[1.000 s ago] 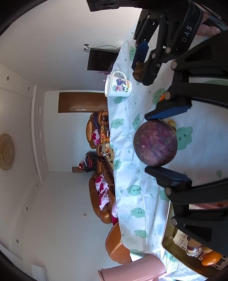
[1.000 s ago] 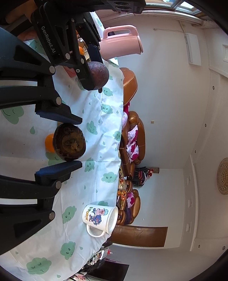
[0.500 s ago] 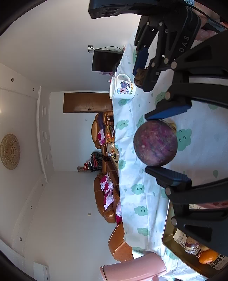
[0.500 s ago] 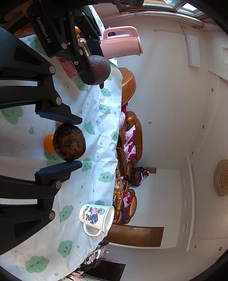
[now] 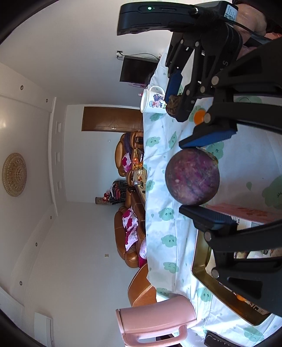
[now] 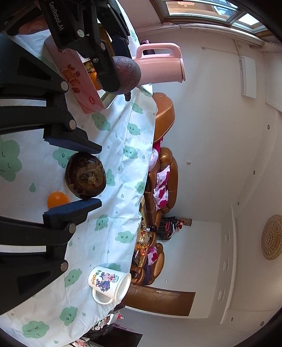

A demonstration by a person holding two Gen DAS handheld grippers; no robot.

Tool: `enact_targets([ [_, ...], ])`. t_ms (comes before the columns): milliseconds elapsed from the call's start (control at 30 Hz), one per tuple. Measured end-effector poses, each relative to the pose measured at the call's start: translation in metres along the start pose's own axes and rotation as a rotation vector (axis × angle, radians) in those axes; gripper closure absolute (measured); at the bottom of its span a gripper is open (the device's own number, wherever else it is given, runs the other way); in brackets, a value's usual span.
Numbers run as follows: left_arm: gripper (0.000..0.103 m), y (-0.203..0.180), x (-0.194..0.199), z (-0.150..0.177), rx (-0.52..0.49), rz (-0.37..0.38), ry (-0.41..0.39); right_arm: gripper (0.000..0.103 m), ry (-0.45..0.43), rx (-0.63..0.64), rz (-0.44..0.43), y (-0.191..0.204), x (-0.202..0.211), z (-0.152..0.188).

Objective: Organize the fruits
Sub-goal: 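Lift both held fruits and carry them toward the pink tin, then lower both fruits into the tin and open both tools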

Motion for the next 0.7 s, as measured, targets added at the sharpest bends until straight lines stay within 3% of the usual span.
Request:
enact_targets([
  [367, 0.049, 0.078, 0.044, -0.007, 0.090, -0.141, 0.010, 0.058, 0.002, 0.045, -0.196, 0.069, -0.010, -0.028],
  [700, 0.049, 0.135, 0.054, 0.012, 0.152, -0.254, 0.072, 0.058, 0.065, 0.117, -0.348, 0.140, -0.033, -0.035],
])
Point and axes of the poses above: each gripper's, at about its wrist camera, not at the fingertips, and x roughly against the way its jaws point, y to its left, z to its underside, the point moved 2 cm from there along -x, roughly the way its jaws point, and after that the axes turned 9 degrees about x, right-handed, at the moved point
